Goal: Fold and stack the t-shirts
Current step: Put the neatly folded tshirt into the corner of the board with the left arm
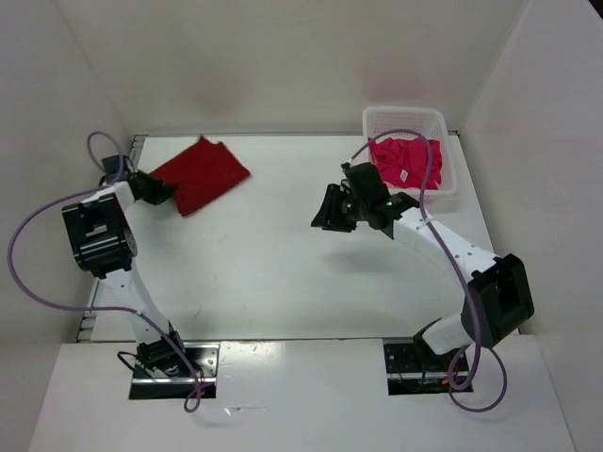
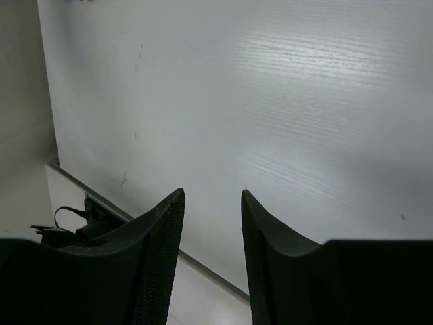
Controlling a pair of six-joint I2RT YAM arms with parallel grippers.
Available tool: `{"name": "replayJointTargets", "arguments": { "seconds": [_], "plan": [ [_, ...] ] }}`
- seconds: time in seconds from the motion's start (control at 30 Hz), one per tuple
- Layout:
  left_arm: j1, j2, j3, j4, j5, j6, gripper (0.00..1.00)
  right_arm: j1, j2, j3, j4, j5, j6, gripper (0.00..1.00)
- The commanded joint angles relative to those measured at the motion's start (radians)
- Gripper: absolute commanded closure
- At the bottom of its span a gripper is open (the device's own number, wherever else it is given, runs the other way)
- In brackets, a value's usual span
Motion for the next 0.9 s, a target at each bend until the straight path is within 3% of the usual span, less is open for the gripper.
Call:
{"name": "replayJointTargets", "arguments": {
  "seconds": [0.0, 0.03, 0.17, 0.43, 0.53, 0.63, 0.73, 0.87],
  "plan": [
    [0.079, -0.054, -0.024, -0.038, -0.039, 0.005, 0.96, -0.003, -0.034, -0.034, 0.025, 0.007, 0.002, 0.55],
    [0.097, -0.079, -0.047, -0.027, -0.039, -0.005, 0.96, -0.003, -0.034, -0.035, 0.025, 0.007, 0.002, 0.55],
    [0.149, -0.113, -0.113, 0.007, -0.028, -0.013, 0.43, -0.003, -0.034, -0.035, 0.025, -0.011, 0.002, 0.55],
    [0.185, -0.303, -0.187, -0.024, -0.053, 0.007, 0.11, -0.071, -0.034, -0.018, 0.005, 0.030, -0.016, 0.53],
    [0.157, -0.392, -0.228, -0.035, -0.063, 0.035, 0.10, -0.140, -0.033, 0.063, -0.044, 0.114, -0.039, 0.55],
    [0.082, -0.485, -0.240, -0.079, -0.098, 0.079, 0.10, -0.232, 0.010, 0.137, -0.054, 0.160, -0.039, 0.67],
    [0.016, -0.530, -0.268, -0.101, -0.119, 0.109, 0.14, -0.294, 0.050, 0.214, -0.064, 0.235, -0.039, 0.85],
    [-0.047, -0.607, -0.335, -0.101, -0.119, 0.130, 0.27, -0.360, 0.168, 0.342, -0.064, 0.395, -0.073, 0.91]
  ]
}}
